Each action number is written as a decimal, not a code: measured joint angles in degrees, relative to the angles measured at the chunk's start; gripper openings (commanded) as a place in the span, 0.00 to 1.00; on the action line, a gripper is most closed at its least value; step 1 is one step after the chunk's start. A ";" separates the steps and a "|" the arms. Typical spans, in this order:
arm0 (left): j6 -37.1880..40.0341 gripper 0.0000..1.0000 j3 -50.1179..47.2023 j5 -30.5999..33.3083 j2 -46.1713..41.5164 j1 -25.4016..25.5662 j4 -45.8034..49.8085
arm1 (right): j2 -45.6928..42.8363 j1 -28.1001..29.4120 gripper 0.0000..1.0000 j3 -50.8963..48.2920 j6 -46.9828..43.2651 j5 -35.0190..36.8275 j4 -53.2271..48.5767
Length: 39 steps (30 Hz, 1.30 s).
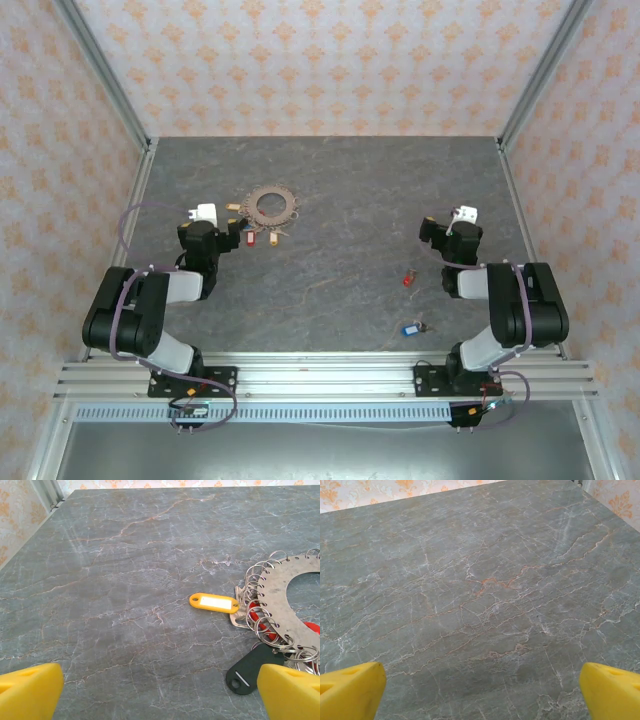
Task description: Put the keys on the keyring
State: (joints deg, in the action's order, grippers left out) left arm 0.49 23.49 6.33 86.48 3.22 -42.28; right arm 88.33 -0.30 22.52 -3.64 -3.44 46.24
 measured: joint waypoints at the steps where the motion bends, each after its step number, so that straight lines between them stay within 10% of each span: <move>1: 0.00 1.00 0.00 0.02 0.00 0.00 0.02 | 0.00 0.00 0.99 0.00 0.02 -0.04 0.00; 29: -1.64 1.00 2.97 -1.01 -10.64 0.04 11.30 | -5.29 1.79 0.99 -5.33 0.11 1.70 2.91; 39: -11.08 1.00 7.21 -0.66 -31.56 0.04 32.06 | -30.45 1.60 0.99 10.32 14.95 -0.26 -35.69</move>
State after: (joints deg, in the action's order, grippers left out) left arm -10.59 30.70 5.67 54.92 3.27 -10.22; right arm 57.89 1.30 32.84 11.31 -3.70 10.55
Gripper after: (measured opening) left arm 0.999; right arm 0.993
